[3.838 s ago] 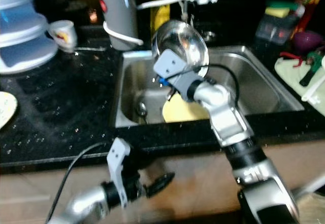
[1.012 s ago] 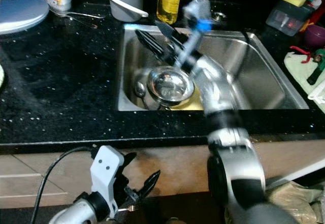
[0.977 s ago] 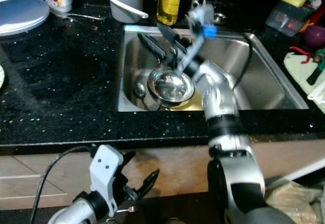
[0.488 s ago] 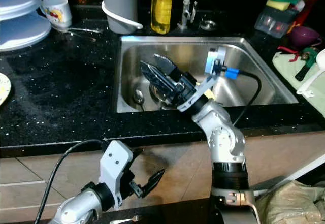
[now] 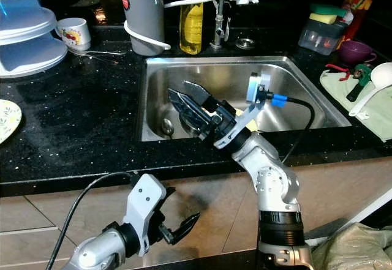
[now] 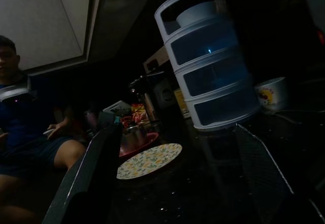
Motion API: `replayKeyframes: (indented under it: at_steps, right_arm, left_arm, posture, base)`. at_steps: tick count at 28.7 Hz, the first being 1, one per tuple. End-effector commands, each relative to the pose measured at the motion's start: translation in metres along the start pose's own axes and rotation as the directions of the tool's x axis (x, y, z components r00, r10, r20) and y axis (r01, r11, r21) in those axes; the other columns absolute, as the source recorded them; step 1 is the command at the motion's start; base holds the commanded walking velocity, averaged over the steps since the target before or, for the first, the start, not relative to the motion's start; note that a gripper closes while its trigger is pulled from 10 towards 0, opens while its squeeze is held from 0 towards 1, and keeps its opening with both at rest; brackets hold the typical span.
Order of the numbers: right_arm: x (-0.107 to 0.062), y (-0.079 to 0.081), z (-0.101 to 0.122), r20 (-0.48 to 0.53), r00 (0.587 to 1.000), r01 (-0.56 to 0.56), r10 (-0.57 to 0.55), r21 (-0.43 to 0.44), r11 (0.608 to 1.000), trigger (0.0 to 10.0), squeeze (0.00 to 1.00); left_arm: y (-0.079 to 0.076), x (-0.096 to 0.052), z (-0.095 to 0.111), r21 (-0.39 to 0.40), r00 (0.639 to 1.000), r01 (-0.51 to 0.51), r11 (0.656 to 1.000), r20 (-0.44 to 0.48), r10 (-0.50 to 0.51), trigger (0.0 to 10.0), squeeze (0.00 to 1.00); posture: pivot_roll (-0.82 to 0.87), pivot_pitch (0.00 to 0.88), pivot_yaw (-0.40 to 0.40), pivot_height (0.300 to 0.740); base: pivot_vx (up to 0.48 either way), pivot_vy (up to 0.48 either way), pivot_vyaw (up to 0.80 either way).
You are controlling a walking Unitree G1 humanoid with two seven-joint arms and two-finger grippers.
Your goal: Kitchen organization
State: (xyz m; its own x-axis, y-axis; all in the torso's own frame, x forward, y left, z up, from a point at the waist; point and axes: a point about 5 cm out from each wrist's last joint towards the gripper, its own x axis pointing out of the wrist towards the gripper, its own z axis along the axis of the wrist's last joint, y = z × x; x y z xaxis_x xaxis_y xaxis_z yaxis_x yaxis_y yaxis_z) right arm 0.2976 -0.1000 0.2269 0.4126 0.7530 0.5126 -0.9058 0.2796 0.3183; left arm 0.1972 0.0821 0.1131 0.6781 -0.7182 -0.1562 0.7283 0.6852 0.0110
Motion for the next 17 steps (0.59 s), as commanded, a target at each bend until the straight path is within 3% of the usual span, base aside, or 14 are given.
replayKeyframes:
  at_steps: [1, 11, 17]
  right_arm:
    - [-0.003, 0.001, -0.006, -0.02, 1.0, 0.009, -0.009, 0.016, 1.0, 10.0, 0.0]
    - [-0.028, -0.01, -0.026, -0.087, 0.99, 0.119, -0.114, 0.051, 0.992, 10.0, 0.0]
    - [-0.039, -0.017, -0.034, -0.166, 0.966, 0.2, -0.201, -0.023, 0.98, 10.0, 0.0]
  left_arm:
    - [-0.001, 0.001, -0.006, -0.018, 1.0, 0.016, 1.0, -0.023, -0.016, 10.0, 0.0]
    - [-0.001, 0.001, -0.006, -0.037, 1.0, 0.026, 0.999, -0.016, -0.026, 10.0, 0.0]
    - [-0.001, 0.001, -0.006, -0.048, 1.0, 0.028, 0.998, -0.012, -0.029, 10.0, 0.0]
  posture:
    - [0.11, 0.0, -0.068, 0.74]
    - [0.1, 0.0, -0.067, 0.74]
    - [0.1, 0.0, -0.067, 0.74]
  base:
    - [-0.289, 0.0, 0.0]
    - [-0.29, 0.0, 0.0]
    - [-0.296, 0.0, 0.0]
